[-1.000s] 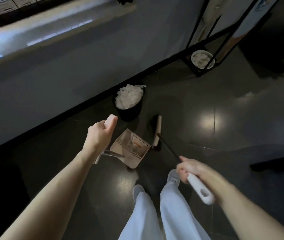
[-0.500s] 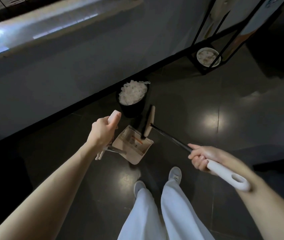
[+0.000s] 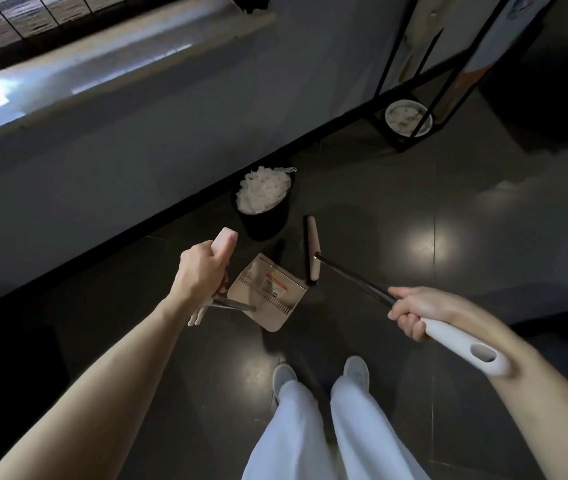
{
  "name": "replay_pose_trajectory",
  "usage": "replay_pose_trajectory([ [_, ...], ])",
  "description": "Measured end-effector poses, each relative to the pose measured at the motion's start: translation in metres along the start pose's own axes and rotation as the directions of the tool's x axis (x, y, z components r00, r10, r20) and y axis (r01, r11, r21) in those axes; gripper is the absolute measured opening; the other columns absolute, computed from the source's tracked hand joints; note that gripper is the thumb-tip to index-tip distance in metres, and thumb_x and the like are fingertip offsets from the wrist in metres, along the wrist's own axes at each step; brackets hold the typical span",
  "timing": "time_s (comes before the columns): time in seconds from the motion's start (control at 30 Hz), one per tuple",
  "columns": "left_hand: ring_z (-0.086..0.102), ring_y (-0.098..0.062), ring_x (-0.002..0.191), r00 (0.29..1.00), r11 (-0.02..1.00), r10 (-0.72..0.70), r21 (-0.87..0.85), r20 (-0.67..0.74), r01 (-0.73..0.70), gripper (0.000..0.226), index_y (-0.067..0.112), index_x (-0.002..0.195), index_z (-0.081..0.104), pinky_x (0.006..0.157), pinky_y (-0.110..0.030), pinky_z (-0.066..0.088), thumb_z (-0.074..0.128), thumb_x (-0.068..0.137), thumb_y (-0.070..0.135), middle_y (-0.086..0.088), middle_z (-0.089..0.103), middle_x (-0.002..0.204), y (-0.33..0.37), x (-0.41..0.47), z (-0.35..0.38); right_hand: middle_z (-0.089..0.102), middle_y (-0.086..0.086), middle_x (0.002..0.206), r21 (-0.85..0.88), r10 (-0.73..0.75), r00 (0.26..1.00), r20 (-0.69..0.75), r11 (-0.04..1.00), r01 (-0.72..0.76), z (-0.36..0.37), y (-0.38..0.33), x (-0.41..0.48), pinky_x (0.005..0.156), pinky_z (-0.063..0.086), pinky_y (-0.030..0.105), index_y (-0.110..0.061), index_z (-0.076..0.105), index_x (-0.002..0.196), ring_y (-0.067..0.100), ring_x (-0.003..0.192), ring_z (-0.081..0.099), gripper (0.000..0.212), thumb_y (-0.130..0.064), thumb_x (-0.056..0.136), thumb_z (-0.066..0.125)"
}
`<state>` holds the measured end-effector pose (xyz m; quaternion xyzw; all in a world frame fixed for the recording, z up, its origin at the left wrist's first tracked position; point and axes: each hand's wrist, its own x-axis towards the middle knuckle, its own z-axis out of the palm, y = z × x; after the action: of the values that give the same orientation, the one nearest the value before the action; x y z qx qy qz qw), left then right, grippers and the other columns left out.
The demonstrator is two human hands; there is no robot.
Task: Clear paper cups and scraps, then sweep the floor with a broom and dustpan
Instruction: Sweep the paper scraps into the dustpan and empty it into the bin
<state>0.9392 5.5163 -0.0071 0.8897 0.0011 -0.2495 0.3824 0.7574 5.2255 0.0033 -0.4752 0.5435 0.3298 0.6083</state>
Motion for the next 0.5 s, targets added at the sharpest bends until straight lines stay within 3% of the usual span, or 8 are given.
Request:
replay_pose_trajectory([
  [0.13, 0.051, -0.007, 0.033, 0.99, 0.999, -0.019, -0.04, -0.142, 0.013, 0.061, 0.007, 0.07, 0.059, 0.035, -0.019, 0.039, 0.045, 0.088, 0.063, -0.001, 0.057, 0.049, -0.006, -0.033, -0.013, 0.038, 0.001, 0.042, 0.118, -0.06, 0.998, 0.035, 0.991, 0.056, -0.001, -0.005, -0.01, 0.025, 0.026, 0.012, -0.033, 0.024, 0.148, 0.005, 0.028, 0.033, 0.067, 0.006, 0.097, 0.039],
  [0.27, 0.054, -0.006, 0.039, 0.979, 0.992, 0.087, -0.071, -0.183, -0.102, 0.048, 0.014, 0.084, 0.062, 0.037, -0.019, 0.042, 0.056, 0.084, 0.062, -0.002, 0.06, 0.058, -0.005, -0.082, -0.025, 0.037, 0.001, 0.046, 0.184, -0.169, 0.984, 0.061, 0.971, 0.155, 0.007, 0.01, -0.023, 0.026, 0.026, 0.012, -0.031, 0.022, 0.15, 0.004, 0.028, 0.033, 0.069, 0.007, 0.096, 0.042],
  [0.37, 0.058, -0.006, 0.046, 0.961, 0.981, 0.183, -0.03, -0.207, -0.193, 0.034, 0.033, 0.115, 0.061, 0.041, -0.018, 0.044, 0.067, 0.085, 0.048, -0.001, 0.063, 0.079, 0.0, -0.126, -0.023, 0.036, 0.001, 0.042, 0.246, -0.218, 0.967, 0.13, 0.952, 0.182, 0.003, 0.024, -0.039, 0.026, 0.026, 0.011, -0.034, 0.026, 0.146, 0.004, 0.026, 0.033, 0.063, 0.005, 0.098, 0.04],
  [0.47, 0.057, -0.008, 0.051, 0.931, 0.964, 0.267, 0.058, -0.25, -0.261, 0.051, 0.059, 0.132, 0.042, 0.048, -0.024, 0.05, 0.064, 0.09, 0.04, 0.005, 0.06, 0.084, 0.011, -0.17, -0.02, 0.037, 0.0, 0.039, 0.347, -0.246, 0.945, 0.214, 0.924, 0.162, -0.007, 0.035, -0.06, 0.025, 0.026, 0.011, -0.035, 0.038, 0.115, 0.004, 0.026, 0.034, 0.038, 0.0, 0.099, 0.038],
  [0.5, 0.057, -0.008, 0.055, 0.917, 0.956, 0.294, 0.097, -0.269, -0.277, 0.054, 0.064, 0.132, 0.036, 0.053, -0.027, 0.052, 0.062, 0.091, 0.041, 0.006, 0.06, 0.086, 0.016, -0.185, -0.021, 0.037, -0.001, 0.039, 0.364, -0.262, 0.937, 0.23, 0.916, 0.167, -0.01, 0.039, -0.067, 0.025, 0.026, 0.011, -0.034, 0.037, 0.114, 0.004, 0.026, 0.034, 0.037, -0.001, 0.1, 0.038],
])
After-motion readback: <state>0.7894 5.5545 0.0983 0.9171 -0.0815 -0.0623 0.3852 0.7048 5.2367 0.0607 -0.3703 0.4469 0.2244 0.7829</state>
